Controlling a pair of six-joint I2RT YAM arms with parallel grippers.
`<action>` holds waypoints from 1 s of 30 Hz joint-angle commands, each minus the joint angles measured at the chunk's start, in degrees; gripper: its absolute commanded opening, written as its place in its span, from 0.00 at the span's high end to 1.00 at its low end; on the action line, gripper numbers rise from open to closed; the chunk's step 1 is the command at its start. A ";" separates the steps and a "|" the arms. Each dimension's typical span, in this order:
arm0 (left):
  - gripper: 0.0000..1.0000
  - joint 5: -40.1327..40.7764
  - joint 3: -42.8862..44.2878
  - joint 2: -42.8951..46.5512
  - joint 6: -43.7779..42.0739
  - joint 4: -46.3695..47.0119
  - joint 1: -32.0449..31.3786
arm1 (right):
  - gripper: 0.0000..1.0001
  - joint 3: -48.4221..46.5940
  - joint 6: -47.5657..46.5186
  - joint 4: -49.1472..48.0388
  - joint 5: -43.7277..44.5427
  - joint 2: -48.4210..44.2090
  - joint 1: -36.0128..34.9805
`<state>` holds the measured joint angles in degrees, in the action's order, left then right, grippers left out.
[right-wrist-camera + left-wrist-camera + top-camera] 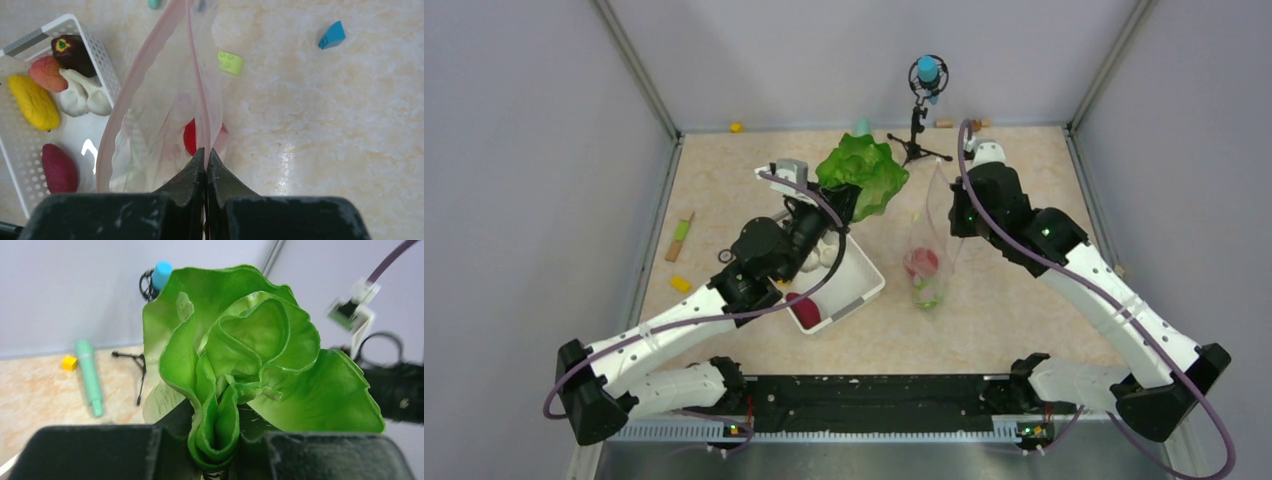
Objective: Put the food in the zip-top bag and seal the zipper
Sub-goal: Adjust the zipper food storage bag at the center of the board, then place the fake vegetable in the zipper food storage bag.
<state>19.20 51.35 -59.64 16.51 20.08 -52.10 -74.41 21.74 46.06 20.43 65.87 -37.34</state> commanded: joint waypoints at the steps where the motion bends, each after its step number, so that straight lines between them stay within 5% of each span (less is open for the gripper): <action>1: 1.00 -1.14 1.85 0.33 3.71 16.04 0.06 | 1.00 2.31 -0.99 -9.61 -7.21 -2.73 0.25; 9: 1.00 -5.94 3.84 -5.19 9.19 24.54 0.57 | 1.00 2.76 -0.12 -12.24 -10.28 -2.96 0.26; 16: 1.00 -16.38 6.00 -12.55 22.51 29.96 6.19 | 1.00 3.78 0.69 -13.29 -11.62 -3.05 0.25; 30: 1.00 -21.60 5.94 -13.95 25.05 33.37 6.44 | 1.00 5.48 2.77 -14.42 -10.84 -2.78 0.25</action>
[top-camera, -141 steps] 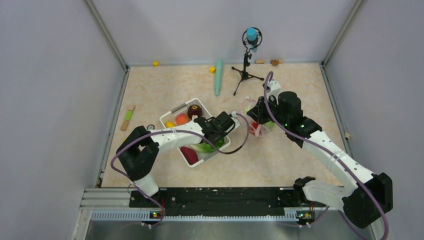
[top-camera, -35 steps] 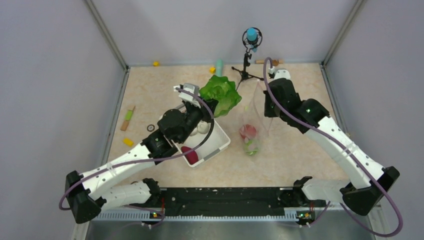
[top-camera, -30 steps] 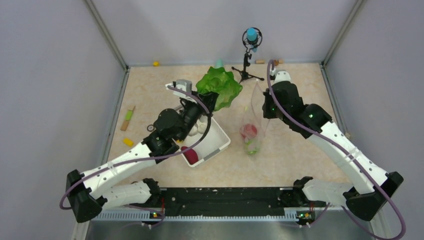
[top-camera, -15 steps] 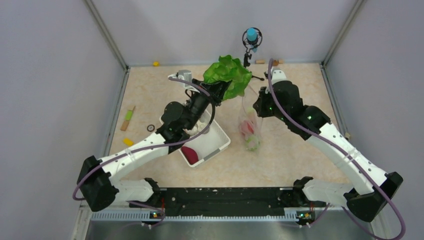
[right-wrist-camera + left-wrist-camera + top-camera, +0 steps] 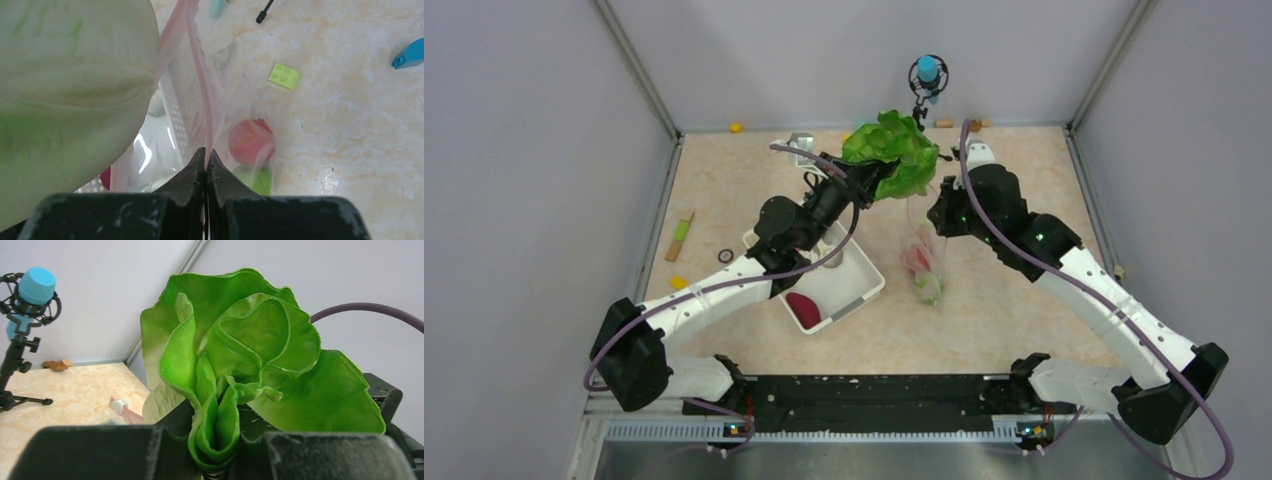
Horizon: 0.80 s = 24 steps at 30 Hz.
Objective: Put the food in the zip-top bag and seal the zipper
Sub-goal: Place the fake vegetable in the zipper food storage bag.
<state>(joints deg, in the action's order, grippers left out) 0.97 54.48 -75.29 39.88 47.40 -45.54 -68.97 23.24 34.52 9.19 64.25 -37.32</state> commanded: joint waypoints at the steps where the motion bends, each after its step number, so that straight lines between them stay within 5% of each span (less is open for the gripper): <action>1: 1.00 -3.77 2.83 1.84 1.84 6.05 -0.10 | 1.00 0.17 1.35 -2.94 0.40 -1.13 0.23; 24: 1.00 -3.59 -3.78 4.37 2.46 -3.11 -0.08 | 1.00 4.01 4.15 -9.80 0.70 -5.56 0.27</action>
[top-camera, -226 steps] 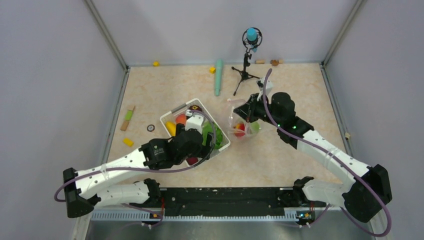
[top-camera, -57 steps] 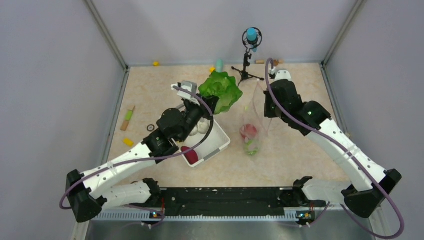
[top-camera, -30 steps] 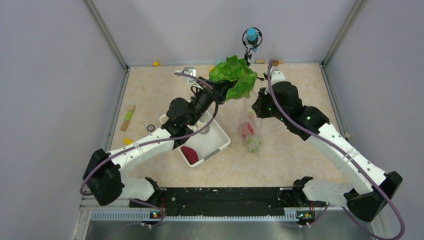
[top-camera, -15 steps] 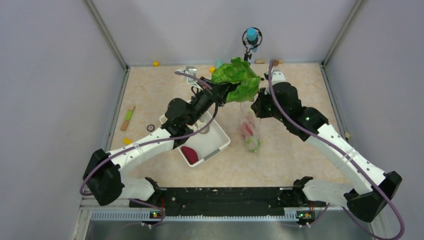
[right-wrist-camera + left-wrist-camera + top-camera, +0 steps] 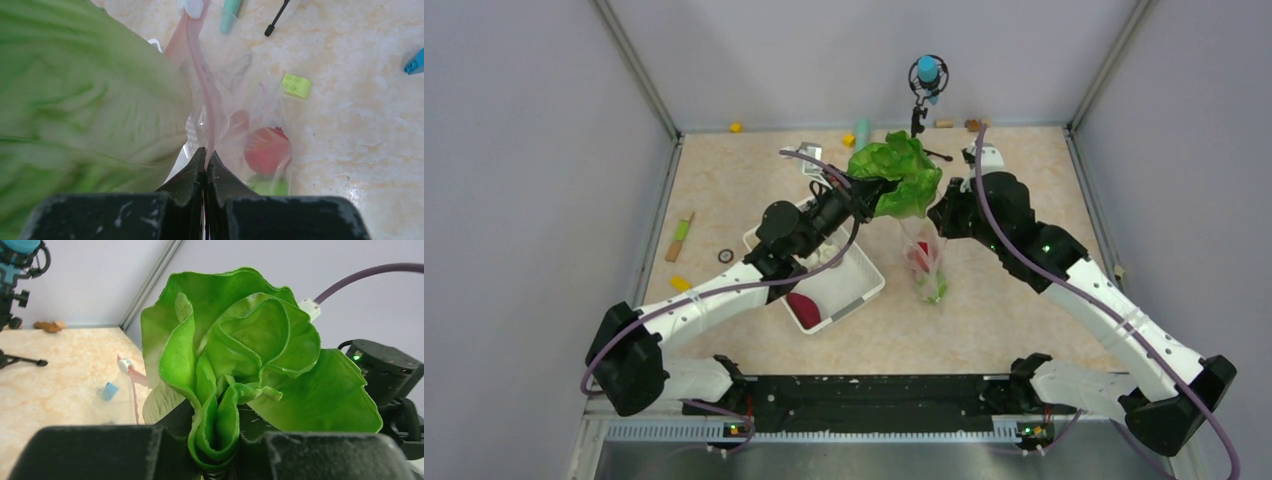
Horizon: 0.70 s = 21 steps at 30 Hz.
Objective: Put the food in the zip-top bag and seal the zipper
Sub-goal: Place the fake vegetable in the zipper food storage bag.
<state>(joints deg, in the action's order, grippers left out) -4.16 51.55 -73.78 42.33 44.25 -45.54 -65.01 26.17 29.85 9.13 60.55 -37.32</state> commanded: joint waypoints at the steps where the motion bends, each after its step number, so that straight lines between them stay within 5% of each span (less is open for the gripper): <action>1: 1.00 1.99 -1.06 3.12 -0.46 -1.07 -0.12 | 1.00 0.33 1.39 -5.45 1.02 -2.03 0.32; 13: 1.00 0.38 -0.59 5.61 -6.48 -10.95 -0.08 | 1.00 0.48 2.11 -7.10 3.00 -3.48 0.58; 21: 1.00 -18.24 -0.78 3.84 -8.70 -4.84 -0.08 | 1.00 4.15 6.89 -12.95 -1.75 -4.90 0.54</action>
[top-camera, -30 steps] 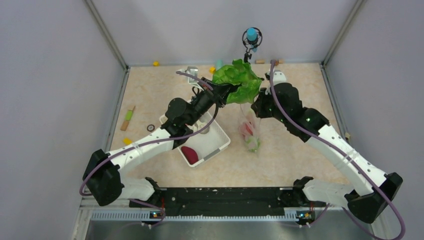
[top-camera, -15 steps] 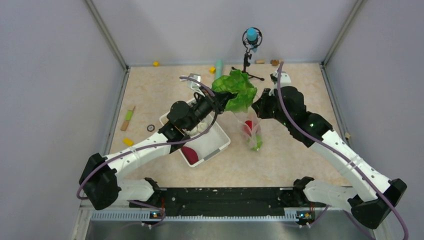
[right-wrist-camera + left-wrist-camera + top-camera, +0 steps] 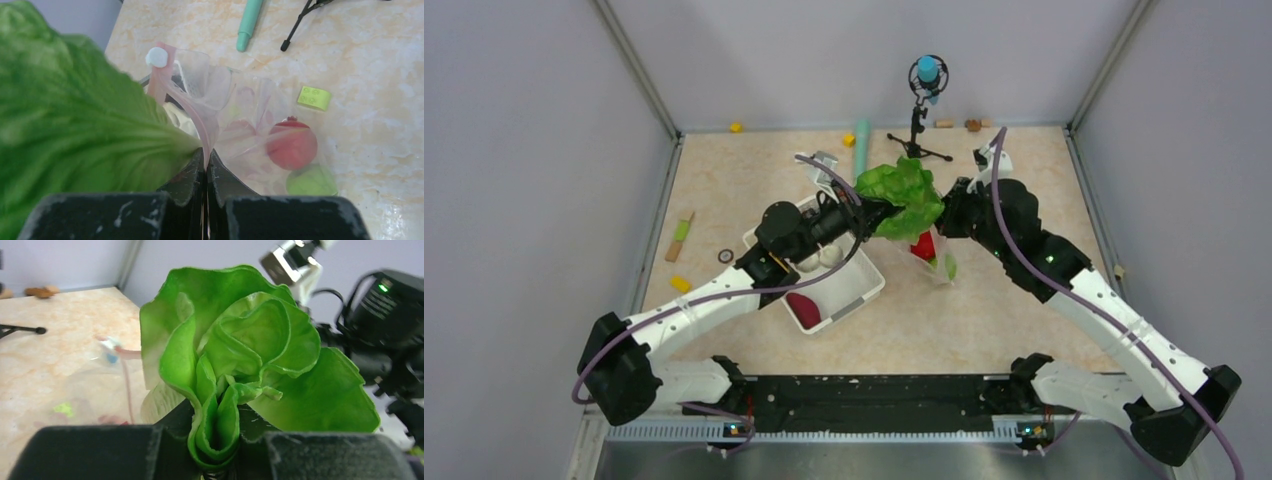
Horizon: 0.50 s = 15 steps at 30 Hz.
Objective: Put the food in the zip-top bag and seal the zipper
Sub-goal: Place the fake vegetable in the zipper food storage bag.
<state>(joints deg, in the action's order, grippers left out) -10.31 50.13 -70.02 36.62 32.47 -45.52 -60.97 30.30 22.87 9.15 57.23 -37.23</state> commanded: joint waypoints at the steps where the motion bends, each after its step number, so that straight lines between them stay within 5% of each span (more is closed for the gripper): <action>1: 1.00 -14.70 0.40 0.02 -3.92 7.64 -0.12 | 1.00 0.28 3.01 -6.18 -2.23 -1.83 0.50; 11: 1.00 -33.92 2.25 -5.30 -15.61 10.04 -0.02 | 1.00 -0.30 4.71 -5.66 -8.90 -3.19 0.52; 15: 1.00 -30.03 5.47 -6.88 -14.87 5.48 0.08 | 1.00 -0.51 4.96 -4.98 -10.17 -3.81 0.58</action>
<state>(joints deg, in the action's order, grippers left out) -35.53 51.64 -75.22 22.50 40.14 -44.58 -60.34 33.04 24.14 4.51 55.22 -36.29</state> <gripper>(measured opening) 0.179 0.003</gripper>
